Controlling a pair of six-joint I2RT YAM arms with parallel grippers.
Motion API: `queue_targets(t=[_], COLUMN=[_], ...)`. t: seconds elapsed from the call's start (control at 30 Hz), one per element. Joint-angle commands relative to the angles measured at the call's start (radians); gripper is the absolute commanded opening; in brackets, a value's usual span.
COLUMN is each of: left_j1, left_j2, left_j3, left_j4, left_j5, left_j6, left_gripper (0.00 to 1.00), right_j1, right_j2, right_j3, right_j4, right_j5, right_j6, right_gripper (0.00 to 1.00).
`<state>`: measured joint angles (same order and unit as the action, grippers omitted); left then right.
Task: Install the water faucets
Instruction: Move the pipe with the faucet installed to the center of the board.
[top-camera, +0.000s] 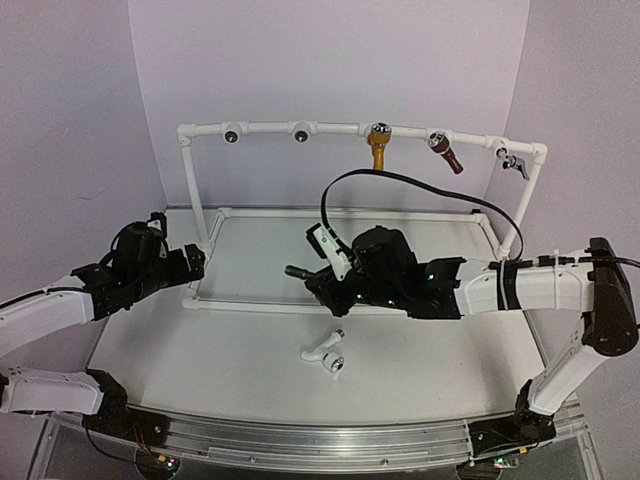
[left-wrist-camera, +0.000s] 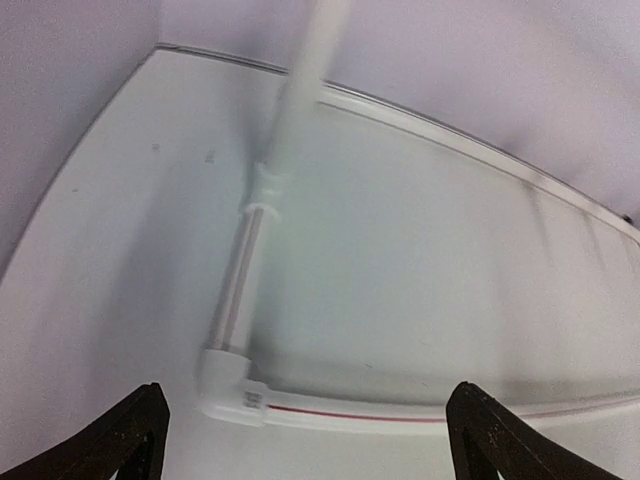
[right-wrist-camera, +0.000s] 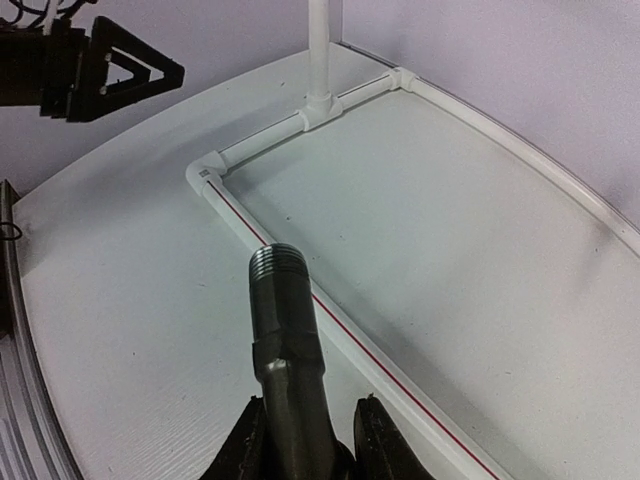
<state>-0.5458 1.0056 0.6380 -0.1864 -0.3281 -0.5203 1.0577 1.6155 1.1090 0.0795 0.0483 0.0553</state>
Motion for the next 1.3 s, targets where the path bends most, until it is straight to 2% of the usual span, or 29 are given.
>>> queue_targets(t=[0.0,0.07,0.23,0.37,0.47,0.6,0.67,0.73,0.77,0.83,1.0,1.13,1.27], left_j1=[0.200,0.263,0.272,0.271,0.266,0.225,0.218,0.215,0.214,0.209,0.178,0.137,0.089], left_j2=[0.124,0.213,0.489,0.603,0.680,0.744,0.770,0.795,0.808,0.813,0.726,0.636,0.559], left_j3=[0.064,0.089,0.212,0.249,0.291,0.314,0.319,0.328,0.336,0.344,0.268,0.181,0.121], left_j4=[-0.041,-0.028,-0.053,0.001,-0.010,-0.030,-0.028,-0.030,-0.043,-0.059,-0.062,-0.061,-0.079], left_j5=[0.048,0.108,0.149,0.226,0.211,0.086,0.091,0.095,0.095,0.087,0.069,0.102,0.105], left_j6=[-0.026,-0.007,0.075,0.106,0.120,0.116,0.104,0.092,0.087,0.078,0.036,-0.018,-0.030], left_gripper=[1.00,1.00,0.95,0.90,0.80,0.66,0.60,0.57,0.51,0.40,0.25,0.18,0.18], right_j1=[-0.007,-0.007,-0.005,-0.005,-0.004,-0.004,-0.004,-0.004,-0.004,-0.003,0.001,0.023,0.095], right_j2=[-0.054,-0.064,-0.096,-0.134,-0.155,-0.163,-0.161,-0.157,-0.156,-0.155,-0.155,-0.130,-0.072], right_j3=[0.058,0.055,0.030,-0.003,-0.022,-0.029,-0.031,-0.030,-0.029,-0.028,-0.030,0.014,0.135], right_j4=[0.028,0.035,0.052,0.071,0.088,0.096,0.098,0.100,0.101,0.102,0.104,0.083,0.007], right_j5=[0.006,-0.010,-0.033,-0.039,-0.041,-0.063,-0.062,-0.064,-0.067,-0.072,-0.022,0.081,0.290], right_j6=[0.030,0.033,0.042,0.052,0.059,0.056,0.052,0.051,0.051,0.051,0.057,0.061,0.027], right_gripper=[0.00,0.00,0.00,0.00,0.00,0.00,0.00,0.00,0.00,0.00,0.00,0.00,0.00])
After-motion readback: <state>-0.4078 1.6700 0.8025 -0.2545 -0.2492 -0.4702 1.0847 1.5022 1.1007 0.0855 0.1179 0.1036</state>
